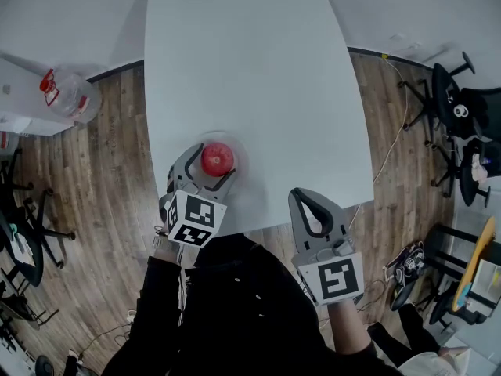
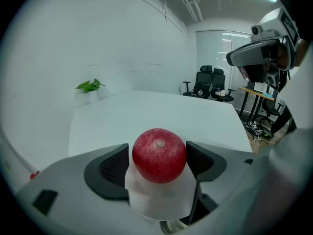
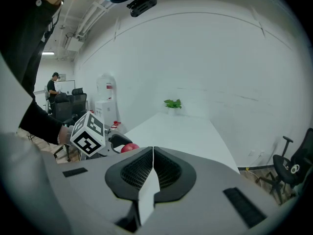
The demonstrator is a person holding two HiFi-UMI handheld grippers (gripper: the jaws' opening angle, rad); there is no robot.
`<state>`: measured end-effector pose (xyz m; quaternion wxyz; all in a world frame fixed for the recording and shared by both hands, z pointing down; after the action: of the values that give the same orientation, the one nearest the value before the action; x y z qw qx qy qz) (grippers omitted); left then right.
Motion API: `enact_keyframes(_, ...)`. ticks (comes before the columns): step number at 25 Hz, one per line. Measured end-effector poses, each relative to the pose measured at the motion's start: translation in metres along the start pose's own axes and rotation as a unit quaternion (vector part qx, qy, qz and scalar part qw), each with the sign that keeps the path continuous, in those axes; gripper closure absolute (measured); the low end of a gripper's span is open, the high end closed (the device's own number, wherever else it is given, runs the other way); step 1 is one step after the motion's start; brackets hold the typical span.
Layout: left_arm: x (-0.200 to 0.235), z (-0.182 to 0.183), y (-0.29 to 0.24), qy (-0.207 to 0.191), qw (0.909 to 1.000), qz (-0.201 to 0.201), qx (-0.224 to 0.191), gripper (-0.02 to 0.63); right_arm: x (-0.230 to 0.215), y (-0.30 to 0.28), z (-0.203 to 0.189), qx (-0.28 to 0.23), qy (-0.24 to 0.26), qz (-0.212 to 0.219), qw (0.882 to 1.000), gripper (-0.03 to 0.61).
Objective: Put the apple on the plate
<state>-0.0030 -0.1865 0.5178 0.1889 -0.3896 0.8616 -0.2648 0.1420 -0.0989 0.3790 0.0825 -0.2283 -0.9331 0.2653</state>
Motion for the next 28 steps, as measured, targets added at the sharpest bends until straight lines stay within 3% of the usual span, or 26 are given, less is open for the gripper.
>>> enact_keyframes(7,0.007,0.006,0.013,0.054,0.9982,-0.002,-0.026,0.255,0.007,-0.001,0.007,-0.008,0.008,0.006,1.000,0.535)
enact_keyframes(15,0.014,0.031,0.046,0.064,0.9950,0.025,-0.073,0.259,0.017,0.007,0.013,-0.022,0.022,0.016,0.999,0.535)
enact_keyframes(23,0.018,0.048,0.094,0.088,0.9872,0.073,-0.111,0.514,0.031,0.023,0.020,-0.042,0.039,0.025,0.998,0.535)
enact_keyframes(28,0.014,0.056,0.119,0.082,0.9859,0.086,-0.118,0.568,0.040,0.033,0.026,-0.056,0.053,0.031,0.997,0.535)
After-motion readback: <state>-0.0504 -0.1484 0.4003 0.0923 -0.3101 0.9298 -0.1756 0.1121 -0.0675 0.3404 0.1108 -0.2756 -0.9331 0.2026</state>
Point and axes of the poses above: the fingertips, and each gripper's own axes: y backward along the fingers, x to its left, z out of its top, the point moved 5 cm from there along y, backward along the fingers, and after that the axes turned 5 degrees about z, right-handed, at the moved point
